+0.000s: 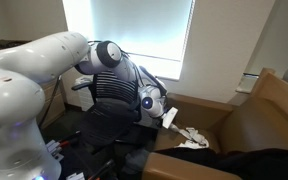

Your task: Pick the black garment on the chair, put it on the sofa then move the black chair

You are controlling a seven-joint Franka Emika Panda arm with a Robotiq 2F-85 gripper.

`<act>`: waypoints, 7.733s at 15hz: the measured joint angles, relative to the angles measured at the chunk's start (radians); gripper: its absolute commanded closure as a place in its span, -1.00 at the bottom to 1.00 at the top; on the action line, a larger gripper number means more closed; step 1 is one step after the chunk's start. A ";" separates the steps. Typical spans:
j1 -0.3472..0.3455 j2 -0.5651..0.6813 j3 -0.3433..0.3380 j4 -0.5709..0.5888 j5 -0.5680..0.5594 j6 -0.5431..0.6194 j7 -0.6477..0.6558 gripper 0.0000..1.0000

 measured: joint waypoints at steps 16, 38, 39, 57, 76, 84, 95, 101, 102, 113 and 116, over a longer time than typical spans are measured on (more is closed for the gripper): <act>0.156 -0.368 -0.447 -0.690 -0.291 -0.462 -0.365 -1.00; 0.130 -0.545 0.134 -0.735 -1.135 -0.036 -0.189 -1.00; 0.132 -0.545 0.133 -0.734 -1.182 -0.070 -0.189 -1.00; -0.003 -0.595 0.303 -0.721 -1.859 -0.036 -0.114 -1.00; -0.207 -0.583 0.606 -0.698 -2.028 0.062 -0.259 -1.00; -0.204 -0.346 0.647 -0.535 -2.026 0.328 -0.243 -1.00; -0.094 -0.384 0.552 -0.536 -1.966 0.327 -0.158 0.33; 0.337 -0.417 0.175 -0.653 -1.775 0.203 0.046 0.33; 0.416 -0.414 0.109 -0.670 -1.686 0.155 0.033 0.33; 0.892 -0.283 -0.458 -0.769 -1.488 -0.605 0.056 0.33; 0.810 -0.371 -0.415 -0.762 -1.655 -0.609 0.042 0.33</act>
